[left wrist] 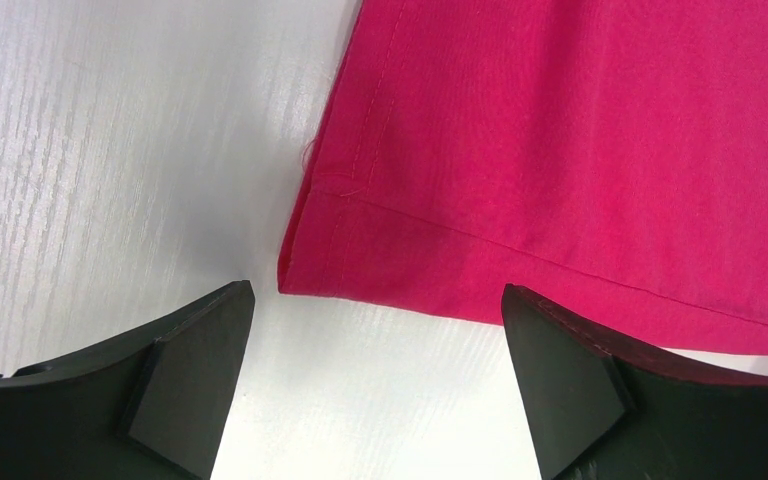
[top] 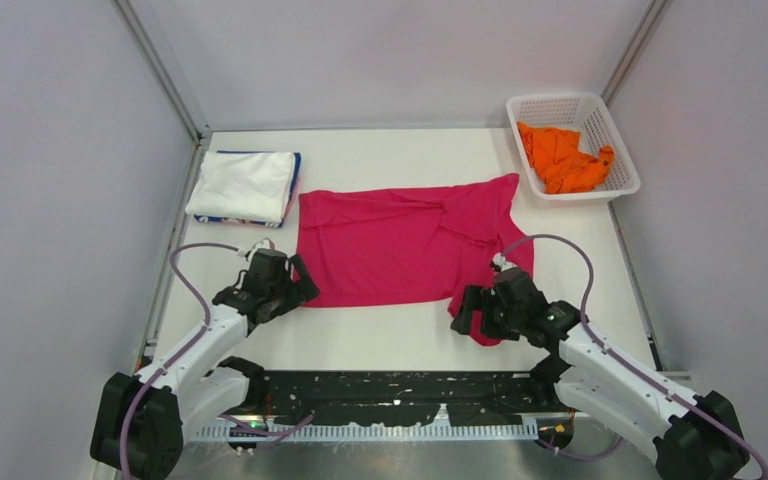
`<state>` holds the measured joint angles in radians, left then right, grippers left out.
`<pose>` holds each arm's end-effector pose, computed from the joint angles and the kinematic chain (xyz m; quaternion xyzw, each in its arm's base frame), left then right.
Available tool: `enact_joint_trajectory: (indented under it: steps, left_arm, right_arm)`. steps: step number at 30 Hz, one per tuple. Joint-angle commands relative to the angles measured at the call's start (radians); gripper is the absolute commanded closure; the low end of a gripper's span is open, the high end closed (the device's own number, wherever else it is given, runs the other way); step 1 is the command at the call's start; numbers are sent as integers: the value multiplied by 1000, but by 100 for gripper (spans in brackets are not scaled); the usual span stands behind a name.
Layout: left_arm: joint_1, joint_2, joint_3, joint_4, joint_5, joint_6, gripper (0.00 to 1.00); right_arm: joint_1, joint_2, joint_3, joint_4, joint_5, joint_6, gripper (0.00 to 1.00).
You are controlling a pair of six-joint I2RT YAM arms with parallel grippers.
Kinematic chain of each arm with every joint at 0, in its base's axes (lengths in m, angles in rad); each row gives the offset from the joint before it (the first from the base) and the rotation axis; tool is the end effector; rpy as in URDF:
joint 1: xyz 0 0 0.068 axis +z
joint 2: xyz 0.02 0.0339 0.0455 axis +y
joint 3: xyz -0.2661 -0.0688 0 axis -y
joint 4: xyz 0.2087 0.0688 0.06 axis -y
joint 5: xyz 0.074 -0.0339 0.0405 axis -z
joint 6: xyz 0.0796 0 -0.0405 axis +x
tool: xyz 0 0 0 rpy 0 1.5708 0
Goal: Fold and stack the t-shirts
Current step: Flatten out the tshirt
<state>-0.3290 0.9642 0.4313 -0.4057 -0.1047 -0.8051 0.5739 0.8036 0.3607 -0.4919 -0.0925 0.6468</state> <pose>0.1627 -0.0467 0.1542 -0.2396 0.9186 -0.1248 0.2886 0.1141 0.0825 0.1465 0.0201 0.9487 0.2150 0.2308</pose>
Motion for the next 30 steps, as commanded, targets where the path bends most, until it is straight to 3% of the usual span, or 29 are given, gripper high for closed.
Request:
enact_joint_trajectory:
  steps: [1, 9, 16, 24, 30]
  left_arm:
    - [1, -9, 12, 5, -17, -3, 1]
    - [1, 6, 9, 2, -27, -6, 3]
    - [1, 71, 17, 28, -31, -14, 17]
    - [1, 147, 41, 49, -48, -29, 34]
    - [0, 186, 52, 63, 33, -20, 49]
  right_arm:
    - [15, -110, -13, -209, -66, 62, 5]
    - [16, -259, 64, -258, 33, 43, 5]
    - [17, -245, 141, -230, 186, 17, 5]
    - [17, -174, 144, -196, 193, 1, 5]
    - [16, -157, 135, -201, 232, 4, 5]
